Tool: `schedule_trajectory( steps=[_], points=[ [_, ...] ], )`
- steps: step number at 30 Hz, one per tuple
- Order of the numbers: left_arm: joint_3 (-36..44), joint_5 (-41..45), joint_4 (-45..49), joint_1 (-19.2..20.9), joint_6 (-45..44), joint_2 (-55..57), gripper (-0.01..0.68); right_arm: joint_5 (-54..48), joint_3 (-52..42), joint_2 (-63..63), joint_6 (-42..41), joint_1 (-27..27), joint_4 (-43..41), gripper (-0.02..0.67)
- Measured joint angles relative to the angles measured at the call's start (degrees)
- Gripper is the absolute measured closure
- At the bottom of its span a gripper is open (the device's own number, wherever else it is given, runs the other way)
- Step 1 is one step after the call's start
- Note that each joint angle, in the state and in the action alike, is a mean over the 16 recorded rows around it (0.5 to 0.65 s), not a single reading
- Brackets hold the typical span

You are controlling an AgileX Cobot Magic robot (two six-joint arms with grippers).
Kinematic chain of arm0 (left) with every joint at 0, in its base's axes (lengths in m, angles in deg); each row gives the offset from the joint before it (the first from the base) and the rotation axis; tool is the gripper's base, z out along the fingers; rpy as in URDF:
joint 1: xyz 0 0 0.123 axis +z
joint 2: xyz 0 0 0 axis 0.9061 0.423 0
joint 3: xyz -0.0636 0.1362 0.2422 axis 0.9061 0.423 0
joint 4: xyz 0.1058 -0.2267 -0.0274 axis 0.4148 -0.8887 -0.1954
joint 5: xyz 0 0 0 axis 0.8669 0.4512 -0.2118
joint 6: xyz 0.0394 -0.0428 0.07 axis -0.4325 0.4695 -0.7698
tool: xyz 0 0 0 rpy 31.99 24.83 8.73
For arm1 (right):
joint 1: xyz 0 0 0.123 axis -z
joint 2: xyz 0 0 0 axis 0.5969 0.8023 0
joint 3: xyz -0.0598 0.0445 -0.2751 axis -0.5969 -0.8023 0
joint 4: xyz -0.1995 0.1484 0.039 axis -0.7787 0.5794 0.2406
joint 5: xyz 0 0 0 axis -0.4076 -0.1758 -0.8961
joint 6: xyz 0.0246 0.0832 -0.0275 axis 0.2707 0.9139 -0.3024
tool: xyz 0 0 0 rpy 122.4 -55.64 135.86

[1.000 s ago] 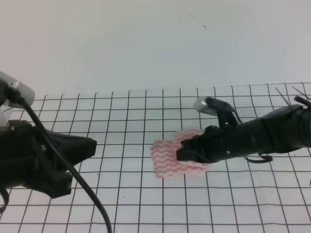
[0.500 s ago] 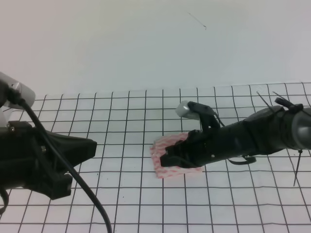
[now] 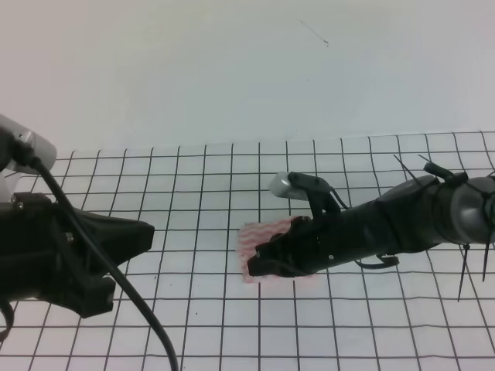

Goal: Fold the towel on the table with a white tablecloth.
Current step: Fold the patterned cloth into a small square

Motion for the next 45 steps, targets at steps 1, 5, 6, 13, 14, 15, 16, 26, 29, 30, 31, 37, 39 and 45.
schedule_trajectory(
  steps=[1, 5, 6, 13, 14, 15, 16, 26, 29, 30, 31, 37, 39, 45],
  points=[
    [0.0, 0.04, 0.01, 0.0, 0.0, 0.0, 0.674, -0.2, 0.21, 0.0, -0.19, 0.0, 0.01, 0.571],
    [0.01, 0.37, 0.04, 0.0, 0.0, 0.02, 0.674, -0.53, 1.39, -0.43, -1.34, 0.01, 0.04, 0.512],
    [0.01, 0.48, 0.06, 0.0, 0.0, 0.02, 0.674, -0.5, 1.74, -0.69, -1.78, 0.06, 0.04, 0.498],
    [-0.01, 1.26, 0.2, 0.0, 0.0, -0.02, 0.674, 0.67, 4.04, -3.09, -3.73, 1.38, -1.9, 0.471],
    [-0.01, 1.35, 0.2, 0.0, 0.0, -0.02, 0.674, 0.91, 4.28, -3.43, -3.61, 1.66, -2.69, 0.479],
    [-0.01, 1.42, 0.2, 0.0, 0.0, -0.02, 0.674, 1.2, 4.49, -3.75, -3.41, 1.94, -3.58, 0.49],
    [0.0, 1.48, 0.17, 0.0, 0.0, 0.0, 0.674, 1.56, 4.64, -4.05, -3.11, 2.21, -4.55, 0.502],
    [0.01, 1.6, 0.15, 0.0, 0.14, 0.06, 0.674, 5.51, 4.64, -2.9, 1.75, 4.42, -14.87, 0.628],
    [0.03, 1.59, 0.09, 0.0, 0.21, 0.1, 0.674, 6.76, 4.55, -1.58, 2.84, 4.5, -16.68, 0.642],
    [0.02, 1.61, 0.12, 0.0, 0.23, 0.09, 0.674, 7.2, 4.53, -1.17, 2.96, 4.51, -17.0, 0.644],
    [0.01, 1.63, 0.15, 0.0, 0.25, 0.08, 0.674, 7.62, 4.53, -0.81, 3.0, 4.51, -17.21, 0.645],
    [0.03, 1.75, 0.09, 0.0, 0.34, 0.07, 0.674, 9.09, 4.52, -0.77, 2.11, 4.52, -17.6, 0.648],
    [0.03, 1.84, 0.09, 0.0, 0.35, -0.03, 0.674, 9.13, 4.54, -2.12, 1.26, 4.51, -17.63, 0.648],
    [0.01, 2.47, 0.61, 0.0, 0.7, -1.77, 0.674, 7.92, 4.54, -11.07, -2.44, 4.51, -19.59, 0.648]
  ],
)
